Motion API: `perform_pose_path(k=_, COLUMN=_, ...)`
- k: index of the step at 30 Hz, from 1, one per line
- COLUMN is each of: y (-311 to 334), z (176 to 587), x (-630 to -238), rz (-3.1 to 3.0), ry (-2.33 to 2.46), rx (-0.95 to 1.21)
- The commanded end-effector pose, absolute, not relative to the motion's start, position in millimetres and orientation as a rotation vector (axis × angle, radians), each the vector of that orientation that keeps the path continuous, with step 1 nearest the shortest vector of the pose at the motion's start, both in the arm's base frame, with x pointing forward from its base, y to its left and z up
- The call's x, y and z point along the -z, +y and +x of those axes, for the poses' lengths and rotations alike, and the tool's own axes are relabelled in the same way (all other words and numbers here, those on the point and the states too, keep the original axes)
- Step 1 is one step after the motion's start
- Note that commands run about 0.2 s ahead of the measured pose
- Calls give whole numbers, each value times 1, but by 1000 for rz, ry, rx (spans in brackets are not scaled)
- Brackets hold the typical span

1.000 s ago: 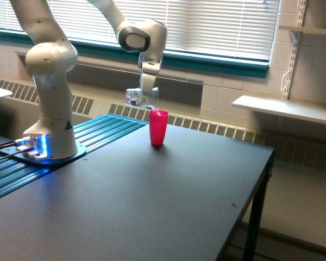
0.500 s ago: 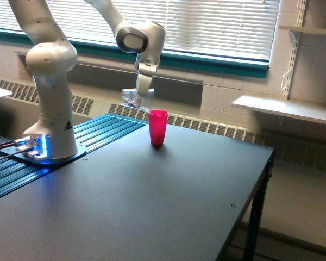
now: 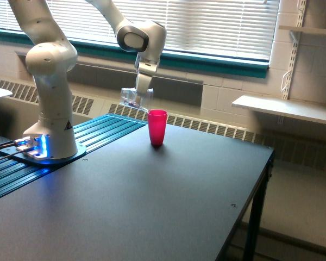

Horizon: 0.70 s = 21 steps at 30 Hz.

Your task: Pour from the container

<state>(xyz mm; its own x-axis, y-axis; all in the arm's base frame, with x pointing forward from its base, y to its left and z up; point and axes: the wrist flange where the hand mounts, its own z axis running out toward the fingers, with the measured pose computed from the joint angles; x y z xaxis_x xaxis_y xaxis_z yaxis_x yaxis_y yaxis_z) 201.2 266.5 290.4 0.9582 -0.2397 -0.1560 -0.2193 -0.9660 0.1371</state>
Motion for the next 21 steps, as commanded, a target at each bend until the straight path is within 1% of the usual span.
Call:
perform_pose_path(k=1, y=266, z=204, x=-292, rz=2985, ry=-375, rx=289)
perform_pose_path(k=10, y=268, z=204, x=-292, rz=2975, ry=-360, rx=280)
perform_pose_path(k=16, y=268, z=207, x=-294, rz=2969, ry=-394, rx=322)
perform_pose_path(k=21, y=270, z=210, x=-296, rz=2971, ry=-391, rx=317)
